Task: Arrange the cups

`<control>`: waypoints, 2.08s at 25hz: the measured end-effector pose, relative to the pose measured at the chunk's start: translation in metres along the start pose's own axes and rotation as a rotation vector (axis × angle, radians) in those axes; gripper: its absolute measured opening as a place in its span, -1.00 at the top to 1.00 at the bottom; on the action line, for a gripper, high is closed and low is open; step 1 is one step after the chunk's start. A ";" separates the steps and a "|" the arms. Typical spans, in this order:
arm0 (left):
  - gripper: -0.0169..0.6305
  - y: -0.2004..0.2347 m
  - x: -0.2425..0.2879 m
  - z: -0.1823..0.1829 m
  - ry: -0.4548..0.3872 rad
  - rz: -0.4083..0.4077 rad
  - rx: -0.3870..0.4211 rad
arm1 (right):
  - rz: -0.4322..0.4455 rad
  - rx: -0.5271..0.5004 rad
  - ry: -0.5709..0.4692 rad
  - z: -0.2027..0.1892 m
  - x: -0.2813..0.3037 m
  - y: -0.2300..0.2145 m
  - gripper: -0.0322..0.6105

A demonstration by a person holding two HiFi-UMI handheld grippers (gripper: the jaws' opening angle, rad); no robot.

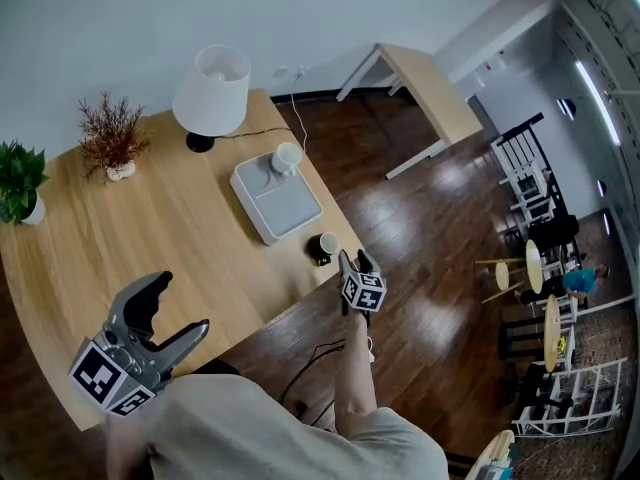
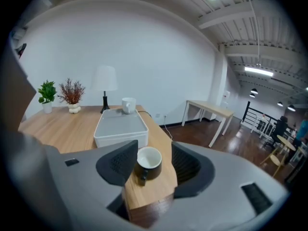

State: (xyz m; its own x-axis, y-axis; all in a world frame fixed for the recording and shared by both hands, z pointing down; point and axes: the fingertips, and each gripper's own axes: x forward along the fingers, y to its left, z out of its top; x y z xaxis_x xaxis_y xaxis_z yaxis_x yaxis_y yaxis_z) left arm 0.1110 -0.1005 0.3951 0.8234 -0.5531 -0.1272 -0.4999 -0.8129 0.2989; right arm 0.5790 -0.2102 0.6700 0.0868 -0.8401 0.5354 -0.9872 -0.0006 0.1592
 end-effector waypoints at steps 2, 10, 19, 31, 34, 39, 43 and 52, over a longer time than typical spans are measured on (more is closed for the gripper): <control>-0.05 -0.004 0.001 0.000 0.002 -0.013 0.012 | 0.016 -0.008 0.066 -0.030 0.004 0.004 0.16; -0.05 -0.010 -0.004 -0.004 0.019 -0.007 0.017 | 0.066 0.013 0.298 -0.102 0.066 0.021 0.17; -0.05 -0.006 -0.017 0.000 0.011 0.044 0.022 | 0.037 0.003 0.425 -0.106 0.082 0.021 0.42; -0.05 0.000 -0.020 -0.002 0.002 0.061 0.015 | 0.190 0.160 0.279 -0.076 0.048 0.041 0.64; -0.05 0.005 -0.025 -0.001 -0.007 0.083 0.008 | 0.281 0.199 0.150 -0.034 0.013 0.068 0.64; -0.05 0.014 -0.034 0.005 -0.029 0.107 0.011 | 0.417 0.117 -0.042 0.052 -0.011 0.125 0.64; -0.05 0.017 -0.043 0.012 -0.041 0.130 0.023 | 0.492 0.043 -0.116 0.107 0.018 0.164 0.64; -0.05 0.024 -0.069 0.022 -0.057 0.216 0.050 | 0.506 -0.133 -0.099 0.171 0.111 0.223 0.64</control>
State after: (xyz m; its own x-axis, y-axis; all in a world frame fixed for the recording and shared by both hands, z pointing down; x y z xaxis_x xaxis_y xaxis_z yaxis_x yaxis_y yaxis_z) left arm 0.0362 -0.0853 0.3906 0.6797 -0.7238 -0.1186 -0.6771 -0.6814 0.2778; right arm 0.3452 -0.3961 0.6230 -0.4150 -0.7651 0.4923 -0.8766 0.4812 0.0088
